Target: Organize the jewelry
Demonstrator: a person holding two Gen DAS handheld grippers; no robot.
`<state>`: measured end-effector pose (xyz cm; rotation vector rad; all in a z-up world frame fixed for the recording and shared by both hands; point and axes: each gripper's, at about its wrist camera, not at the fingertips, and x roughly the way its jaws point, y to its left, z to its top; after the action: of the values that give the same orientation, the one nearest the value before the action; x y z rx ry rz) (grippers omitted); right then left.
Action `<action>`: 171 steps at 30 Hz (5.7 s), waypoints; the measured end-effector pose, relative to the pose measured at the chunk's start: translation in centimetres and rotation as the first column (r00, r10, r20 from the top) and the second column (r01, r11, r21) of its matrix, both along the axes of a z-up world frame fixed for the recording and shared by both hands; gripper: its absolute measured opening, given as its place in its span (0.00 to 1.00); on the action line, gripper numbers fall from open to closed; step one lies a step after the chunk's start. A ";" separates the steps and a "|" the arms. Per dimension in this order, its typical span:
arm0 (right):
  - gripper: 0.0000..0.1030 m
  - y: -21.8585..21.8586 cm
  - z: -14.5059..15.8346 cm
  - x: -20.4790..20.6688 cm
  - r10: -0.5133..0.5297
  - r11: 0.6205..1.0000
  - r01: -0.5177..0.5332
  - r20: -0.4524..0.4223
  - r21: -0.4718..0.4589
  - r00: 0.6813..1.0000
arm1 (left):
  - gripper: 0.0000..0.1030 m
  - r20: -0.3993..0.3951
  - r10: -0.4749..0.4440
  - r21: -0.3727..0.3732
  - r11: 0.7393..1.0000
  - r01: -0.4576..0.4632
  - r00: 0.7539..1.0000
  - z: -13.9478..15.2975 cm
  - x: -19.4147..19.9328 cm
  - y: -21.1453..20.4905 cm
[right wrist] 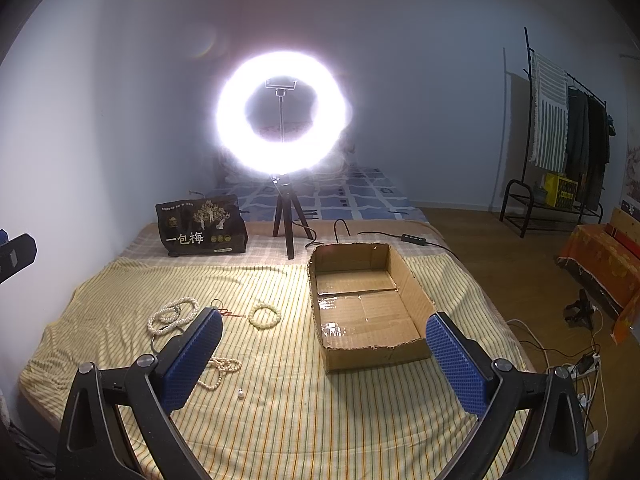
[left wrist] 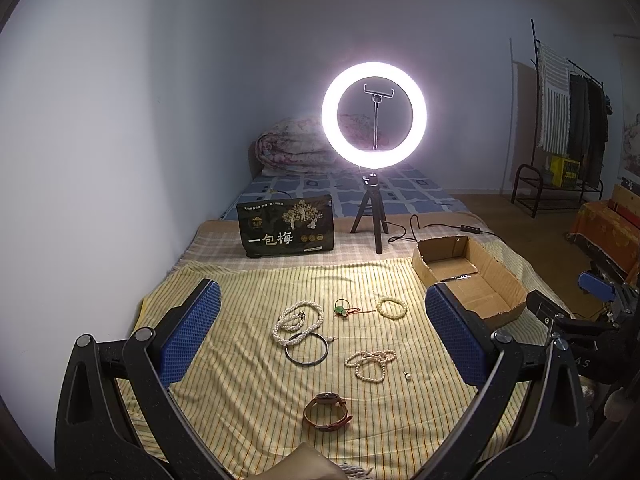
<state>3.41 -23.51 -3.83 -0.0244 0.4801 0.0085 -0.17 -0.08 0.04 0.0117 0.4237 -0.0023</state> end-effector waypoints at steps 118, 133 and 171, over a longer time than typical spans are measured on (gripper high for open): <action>0.05 12.6 -15.3 18.1 0.406 0.893 -0.441 -0.585 0.091 0.702 | 0.05 -0.710 -0.178 -0.227 0.974 0.019 0.681 -22.4 13.6 3.6; 0.05 8.3 -7.0 18.9 0.399 0.915 -0.386 -0.415 0.120 0.818 | 0.05 -0.607 -0.231 -0.272 0.959 0.075 0.760 -16.4 15.7 1.4; 0.05 -9.6 -6.8 28.4 0.125 0.985 -0.062 -0.414 0.162 0.902 | 0.05 -0.530 -0.413 -0.342 0.903 0.259 0.741 -13.9 24.5 -18.4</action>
<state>31.86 -33.07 -10.64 0.0998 0.9135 0.1469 24.33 -18.48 -13.86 -0.1649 1.0515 -0.4371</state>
